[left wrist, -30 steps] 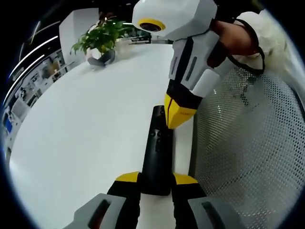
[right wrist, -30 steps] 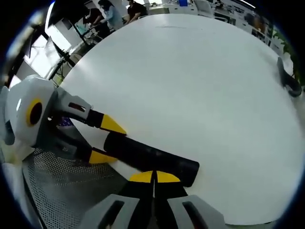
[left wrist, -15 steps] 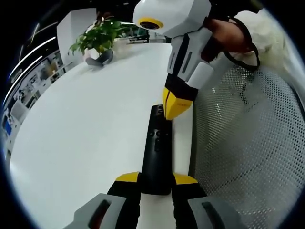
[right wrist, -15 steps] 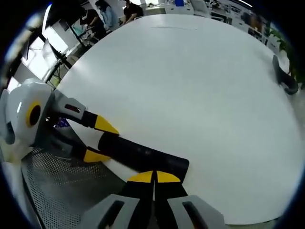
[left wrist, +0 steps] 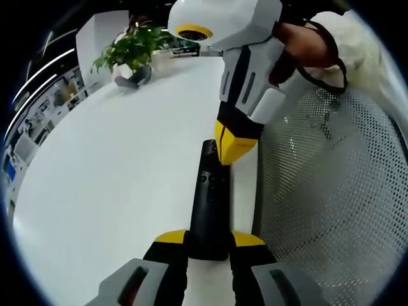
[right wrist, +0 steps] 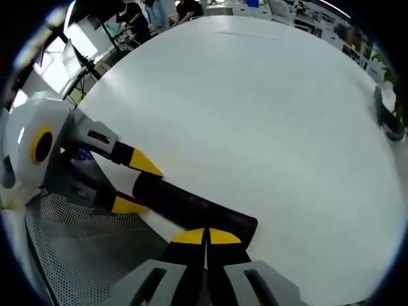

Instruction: Press the specified remote control buttons in sequence, fully releasing each button before pressing the next.

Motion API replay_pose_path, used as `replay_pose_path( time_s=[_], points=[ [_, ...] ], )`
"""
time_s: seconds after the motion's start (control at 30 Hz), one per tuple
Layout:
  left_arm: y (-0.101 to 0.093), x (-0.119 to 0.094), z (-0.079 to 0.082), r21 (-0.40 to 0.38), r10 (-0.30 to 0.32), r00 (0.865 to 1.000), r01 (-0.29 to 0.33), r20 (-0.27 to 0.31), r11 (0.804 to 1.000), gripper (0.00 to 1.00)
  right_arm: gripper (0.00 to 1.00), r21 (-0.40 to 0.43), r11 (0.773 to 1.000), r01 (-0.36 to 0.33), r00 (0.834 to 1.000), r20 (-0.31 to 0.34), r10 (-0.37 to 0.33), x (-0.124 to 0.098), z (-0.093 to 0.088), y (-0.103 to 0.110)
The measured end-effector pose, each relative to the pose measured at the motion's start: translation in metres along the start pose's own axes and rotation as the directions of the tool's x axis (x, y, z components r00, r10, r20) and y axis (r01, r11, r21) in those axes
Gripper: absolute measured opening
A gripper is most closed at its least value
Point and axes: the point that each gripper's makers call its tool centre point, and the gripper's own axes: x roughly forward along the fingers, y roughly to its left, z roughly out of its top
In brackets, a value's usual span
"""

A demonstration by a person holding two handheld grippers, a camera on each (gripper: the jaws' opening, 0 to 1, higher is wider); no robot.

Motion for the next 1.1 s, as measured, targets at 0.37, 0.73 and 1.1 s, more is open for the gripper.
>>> replay_pose_path(
  time_s=[0.37, 0.73, 1.1],
  points=[
    [0.000, 0.000, 0.000, 0.002, -0.001, 1.000, 0.001, -0.003, 1.000, 0.24, 0.00, 0.023, 1.000, 0.003, 1.000, 0.010, -0.003, -0.001, 0.000, 0.001],
    [0.000, 0.000, 0.000, 0.005, -0.002, 1.000, 0.002, 0.003, 1.000, 0.24, 0.00, 0.025, 0.999, 0.020, 1.000, 0.006, -0.021, -0.002, 0.002, -0.001],
    [0.000, 0.000, 0.001, 0.004, -0.002, 1.000, 0.002, 0.007, 1.000, 0.24, 0.00, 0.051, 0.998, 0.039, 0.998, 0.048, -0.042, -0.009, 0.008, -0.010]
  ],
)
